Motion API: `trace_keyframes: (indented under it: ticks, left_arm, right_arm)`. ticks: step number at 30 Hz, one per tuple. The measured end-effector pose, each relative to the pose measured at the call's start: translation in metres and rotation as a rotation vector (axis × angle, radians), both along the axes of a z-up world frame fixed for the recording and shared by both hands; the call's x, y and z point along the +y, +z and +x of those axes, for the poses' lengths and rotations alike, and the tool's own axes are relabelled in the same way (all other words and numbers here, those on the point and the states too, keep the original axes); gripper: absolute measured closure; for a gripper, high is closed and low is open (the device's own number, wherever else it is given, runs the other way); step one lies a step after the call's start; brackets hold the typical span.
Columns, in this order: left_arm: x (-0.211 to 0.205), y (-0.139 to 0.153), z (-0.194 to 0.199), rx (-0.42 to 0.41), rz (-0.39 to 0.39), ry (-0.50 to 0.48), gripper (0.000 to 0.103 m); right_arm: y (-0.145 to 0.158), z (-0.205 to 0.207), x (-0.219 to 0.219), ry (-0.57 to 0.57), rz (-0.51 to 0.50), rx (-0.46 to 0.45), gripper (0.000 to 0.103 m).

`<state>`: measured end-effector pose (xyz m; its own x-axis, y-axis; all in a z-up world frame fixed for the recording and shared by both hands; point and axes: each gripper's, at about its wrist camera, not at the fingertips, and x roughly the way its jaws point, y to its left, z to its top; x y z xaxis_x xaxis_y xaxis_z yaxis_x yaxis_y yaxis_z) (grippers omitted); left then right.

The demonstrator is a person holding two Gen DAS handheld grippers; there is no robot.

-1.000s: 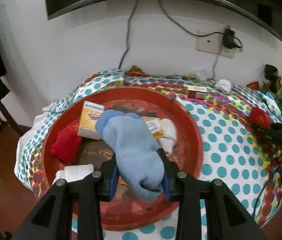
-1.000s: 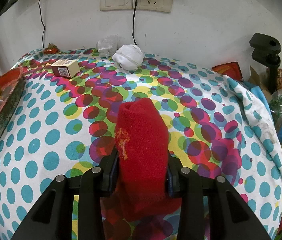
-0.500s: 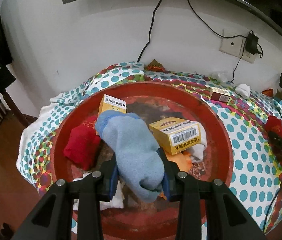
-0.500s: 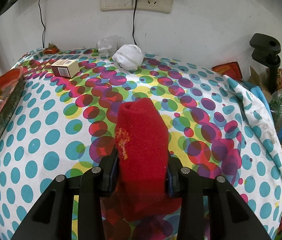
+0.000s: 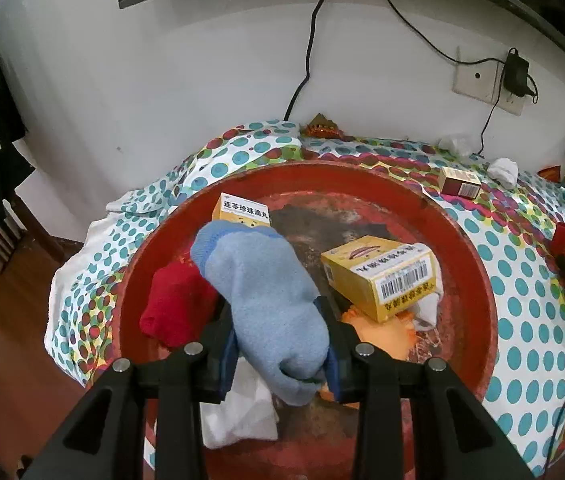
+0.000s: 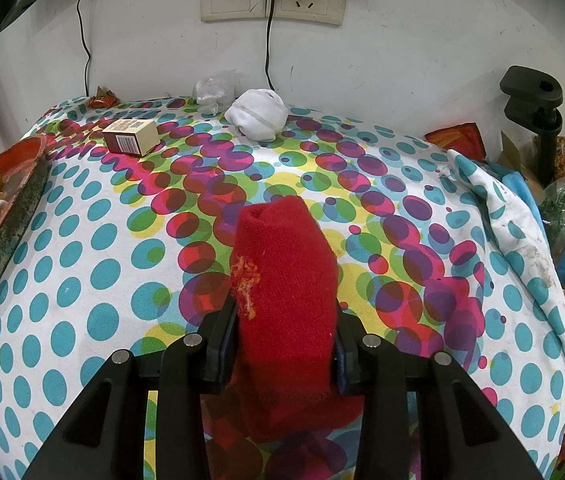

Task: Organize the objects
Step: 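Lower the light-blue sock onto the tray and open the left gripper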

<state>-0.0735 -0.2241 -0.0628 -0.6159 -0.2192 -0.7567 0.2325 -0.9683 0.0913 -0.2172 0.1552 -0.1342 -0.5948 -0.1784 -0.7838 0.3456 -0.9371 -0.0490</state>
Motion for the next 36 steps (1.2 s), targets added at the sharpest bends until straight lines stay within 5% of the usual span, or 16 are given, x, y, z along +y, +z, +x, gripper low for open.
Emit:
trace_keyframes:
  ticks: [22,29,36]
  left_arm:
    - [-0.008,-0.029,-0.012,-0.094,-0.059,0.012,0.065]
    - [0.005,-0.029,-0.004,-0.092,-0.123,-0.029,0.046]
    - [0.007,-0.021,0.007,-0.071,-0.08,-0.041,0.046]
  right_arm:
    - [0.0,0.0,0.0,0.0,0.002,0.001,0.067]
    - [0.0,0.001,-0.001,0.0,0.002,0.001,0.067]
    - [-0.001,0.0,0.0,0.0,0.004,0.002,0.067]
